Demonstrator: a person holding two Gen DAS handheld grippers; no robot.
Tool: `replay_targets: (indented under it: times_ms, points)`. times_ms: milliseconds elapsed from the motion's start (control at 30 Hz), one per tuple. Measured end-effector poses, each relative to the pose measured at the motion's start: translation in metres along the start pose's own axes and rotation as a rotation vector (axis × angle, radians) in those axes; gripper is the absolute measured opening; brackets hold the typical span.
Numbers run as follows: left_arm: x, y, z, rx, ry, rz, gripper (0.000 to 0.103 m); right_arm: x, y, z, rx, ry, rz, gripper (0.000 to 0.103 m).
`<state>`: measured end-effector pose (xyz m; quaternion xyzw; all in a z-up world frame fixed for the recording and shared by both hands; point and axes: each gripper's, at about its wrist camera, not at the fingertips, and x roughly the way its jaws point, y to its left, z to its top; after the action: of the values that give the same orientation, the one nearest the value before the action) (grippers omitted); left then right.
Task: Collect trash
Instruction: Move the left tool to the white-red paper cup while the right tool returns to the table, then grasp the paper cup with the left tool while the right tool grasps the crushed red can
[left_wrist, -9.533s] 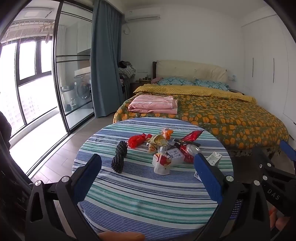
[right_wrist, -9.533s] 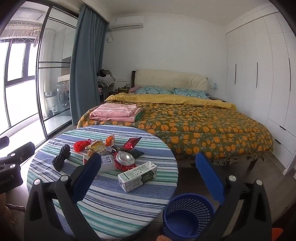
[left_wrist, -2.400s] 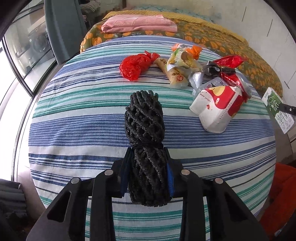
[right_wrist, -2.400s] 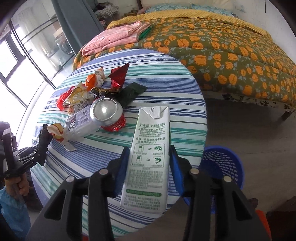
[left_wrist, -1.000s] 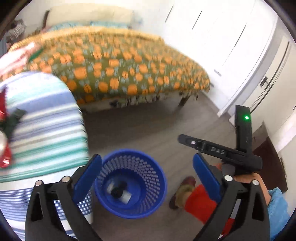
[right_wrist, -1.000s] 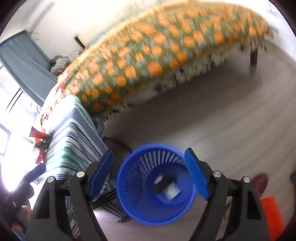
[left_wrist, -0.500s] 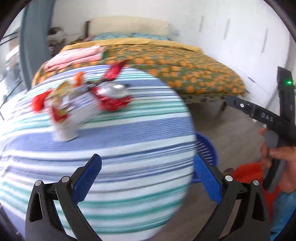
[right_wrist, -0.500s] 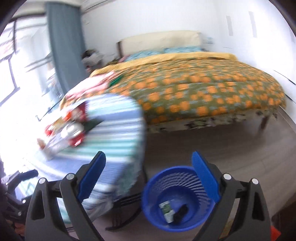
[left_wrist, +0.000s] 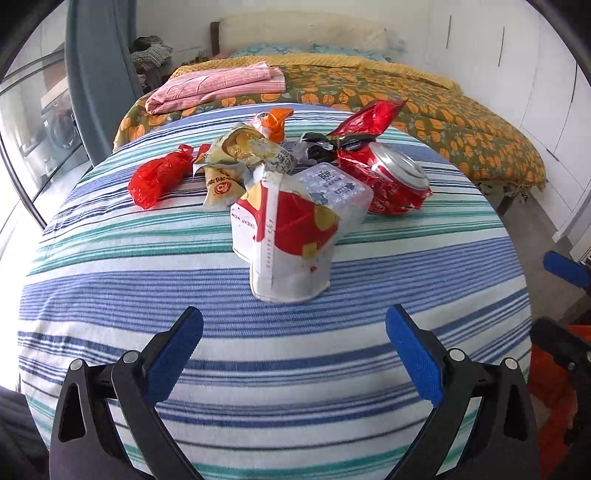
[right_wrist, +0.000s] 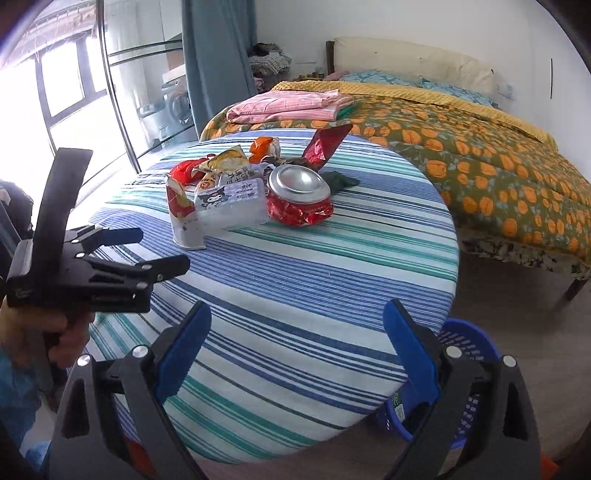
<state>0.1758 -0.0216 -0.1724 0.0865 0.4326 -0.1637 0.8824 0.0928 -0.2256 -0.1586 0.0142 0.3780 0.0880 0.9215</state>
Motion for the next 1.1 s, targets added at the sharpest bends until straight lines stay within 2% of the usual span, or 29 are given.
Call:
replay_targets:
  times_ms: [100, 200, 333, 533, 667, 733, 800, 933, 1100]
  points:
    - [0.007, -0.001, 0.011, 0.003, -0.022, 0.003, 0.098, 0.001, -0.003, -0.001, -0.004, 0.007, -0.013, 0.091]
    - [0.003, -0.007, 0.023, -0.001, -0.064, 0.047, 0.098, 0.005, -0.008, -0.005, 0.007, 0.019, -0.016, 0.091]
    - [0.006, -0.002, 0.035, -0.071, -0.077, 0.095, 0.098, 0.007, -0.012, -0.009, 0.028, 0.027, -0.008, 0.091]
    - [-0.011, 0.045, 0.022, -0.209, -0.085, 0.079, 0.098, 0.004, -0.016, -0.015, 0.03, 0.025, -0.003, 0.091]
    - [-0.032, 0.083, 0.003, -0.237, -0.087, 0.149, 0.098, 0.005, -0.023, -0.016, 0.054, 0.028, -0.002, 0.091]
    - [-0.038, 0.101, -0.006, -0.253, -0.071, 0.157, 0.098, 0.004, -0.022, -0.015, 0.06, 0.025, 0.002, 0.091]
    - [-0.042, 0.115, -0.015, -0.243, -0.063, 0.122, 0.098, 0.004, -0.019, -0.015, 0.057, 0.021, 0.008, 0.091]
    - [-0.047, 0.123, -0.024, -0.159, -0.082, 0.005, 0.098, 0.002, -0.008, -0.015, 0.039, 0.023, 0.022, 0.091]
    - [-0.026, 0.114, -0.011, -0.081, -0.076, -0.098, 0.098, 0.004, -0.001, -0.01, 0.028, 0.032, 0.041, 0.091]
